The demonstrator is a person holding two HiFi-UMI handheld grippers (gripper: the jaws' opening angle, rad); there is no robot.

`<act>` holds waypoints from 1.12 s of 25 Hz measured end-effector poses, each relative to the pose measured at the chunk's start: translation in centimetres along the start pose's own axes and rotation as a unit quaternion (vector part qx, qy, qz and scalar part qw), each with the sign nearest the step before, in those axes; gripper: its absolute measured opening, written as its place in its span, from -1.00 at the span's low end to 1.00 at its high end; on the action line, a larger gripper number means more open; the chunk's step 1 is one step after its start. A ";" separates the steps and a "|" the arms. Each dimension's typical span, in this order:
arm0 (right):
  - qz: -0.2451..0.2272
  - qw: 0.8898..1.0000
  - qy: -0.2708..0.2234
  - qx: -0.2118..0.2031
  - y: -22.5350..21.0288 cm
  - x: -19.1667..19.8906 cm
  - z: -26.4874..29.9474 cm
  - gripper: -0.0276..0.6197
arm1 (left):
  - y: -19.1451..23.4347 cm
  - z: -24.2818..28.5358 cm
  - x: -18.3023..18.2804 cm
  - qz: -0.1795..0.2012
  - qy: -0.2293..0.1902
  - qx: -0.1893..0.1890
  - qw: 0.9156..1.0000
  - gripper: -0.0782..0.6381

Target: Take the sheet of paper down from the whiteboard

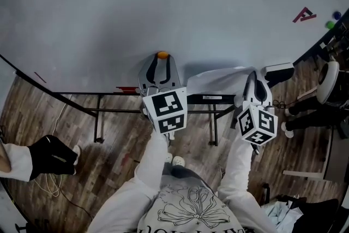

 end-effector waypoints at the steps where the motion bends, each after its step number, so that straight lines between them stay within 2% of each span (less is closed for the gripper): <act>1: -0.001 1.000 0.000 0.001 0.0 -0.1 -0.1 -0.91 | 0.0 0.1 0.0 0.002 0.001 0.000 1.000 -0.46; 12: -0.005 0.999 -0.008 0.037 -0.7 -1.7 -1.7 -0.91 | 0.0 0.0 0.3 0.009 -0.006 -0.001 1.000 -0.45; 21: -0.021 0.996 -0.027 0.079 -1.2 -4.0 -4.1 -0.91 | 0.3 -3.5 0.1 -0.004 -0.018 0.027 0.999 -0.45; 28: -0.013 0.995 -0.039 0.091 -0.6 -5.2 -6.1 -0.91 | 1.0 -6.0 -1.7 -0.010 -0.050 0.044 0.998 -0.50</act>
Point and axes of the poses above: the fingertips, and each gripper's own axes: z forward along the fingers, y to its left, x out of its underside, the point moved 9 cm from there along -z, backward along the fingers, and after that the axes turned 3 degrees about x, right-handed, at the moved point
